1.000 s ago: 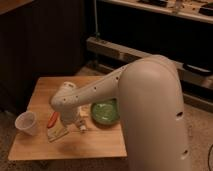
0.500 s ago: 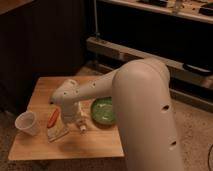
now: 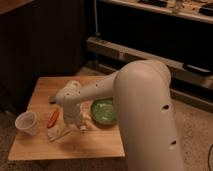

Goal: Stand the bottle upright

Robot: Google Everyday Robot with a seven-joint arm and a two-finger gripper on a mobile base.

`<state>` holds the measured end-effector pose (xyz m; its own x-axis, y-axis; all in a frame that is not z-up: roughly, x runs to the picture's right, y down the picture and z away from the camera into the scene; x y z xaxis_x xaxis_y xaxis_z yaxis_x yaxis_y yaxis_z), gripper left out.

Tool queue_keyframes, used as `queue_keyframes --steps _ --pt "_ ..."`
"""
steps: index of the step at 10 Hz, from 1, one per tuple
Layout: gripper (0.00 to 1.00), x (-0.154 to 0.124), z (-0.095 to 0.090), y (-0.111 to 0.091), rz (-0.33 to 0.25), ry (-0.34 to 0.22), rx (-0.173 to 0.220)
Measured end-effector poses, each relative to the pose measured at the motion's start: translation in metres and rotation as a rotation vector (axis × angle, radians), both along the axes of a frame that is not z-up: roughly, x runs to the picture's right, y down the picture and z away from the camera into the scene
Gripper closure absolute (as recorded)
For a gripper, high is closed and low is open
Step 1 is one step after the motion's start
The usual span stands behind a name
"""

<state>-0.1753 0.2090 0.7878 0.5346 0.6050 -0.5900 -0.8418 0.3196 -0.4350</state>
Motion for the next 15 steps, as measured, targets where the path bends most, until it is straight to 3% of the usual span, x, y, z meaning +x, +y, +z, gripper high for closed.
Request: queue_keyframes --steps 7,15 --pt "0.0 0.023 0.013 0.019 0.034 0.091 -0.055" --pt "0.0 0.024 0.018 0.025 0.023 0.138 -0.067"
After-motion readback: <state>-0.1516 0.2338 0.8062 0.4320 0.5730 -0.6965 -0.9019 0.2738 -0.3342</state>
